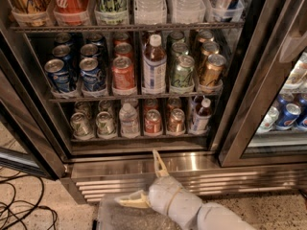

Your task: Pick water bottle from bottom shelf of fridge

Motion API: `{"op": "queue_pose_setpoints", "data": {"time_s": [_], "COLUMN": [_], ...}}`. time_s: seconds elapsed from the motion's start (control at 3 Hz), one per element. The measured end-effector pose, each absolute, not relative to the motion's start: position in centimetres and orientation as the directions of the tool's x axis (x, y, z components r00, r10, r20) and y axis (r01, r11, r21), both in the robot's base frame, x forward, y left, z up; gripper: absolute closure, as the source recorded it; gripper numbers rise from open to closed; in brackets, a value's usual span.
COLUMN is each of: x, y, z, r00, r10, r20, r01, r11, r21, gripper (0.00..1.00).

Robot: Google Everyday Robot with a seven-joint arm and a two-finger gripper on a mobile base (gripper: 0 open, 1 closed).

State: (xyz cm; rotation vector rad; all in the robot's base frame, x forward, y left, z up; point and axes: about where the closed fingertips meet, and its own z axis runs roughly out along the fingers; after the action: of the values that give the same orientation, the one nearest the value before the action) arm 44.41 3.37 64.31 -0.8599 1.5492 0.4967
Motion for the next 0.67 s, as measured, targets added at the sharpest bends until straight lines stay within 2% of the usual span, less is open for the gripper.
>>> {"op": "queue_pose_setpoints", "data": {"time_s": [0.67], "x": [48.3], "y": [7.2], "z": [66.8], "r00": [0.146], "r10": [-0.192], "r20": [-0.970], "r01": [-0.651], "r11": [0.720], "r21": [-0.241], "gripper": [0.00]}}
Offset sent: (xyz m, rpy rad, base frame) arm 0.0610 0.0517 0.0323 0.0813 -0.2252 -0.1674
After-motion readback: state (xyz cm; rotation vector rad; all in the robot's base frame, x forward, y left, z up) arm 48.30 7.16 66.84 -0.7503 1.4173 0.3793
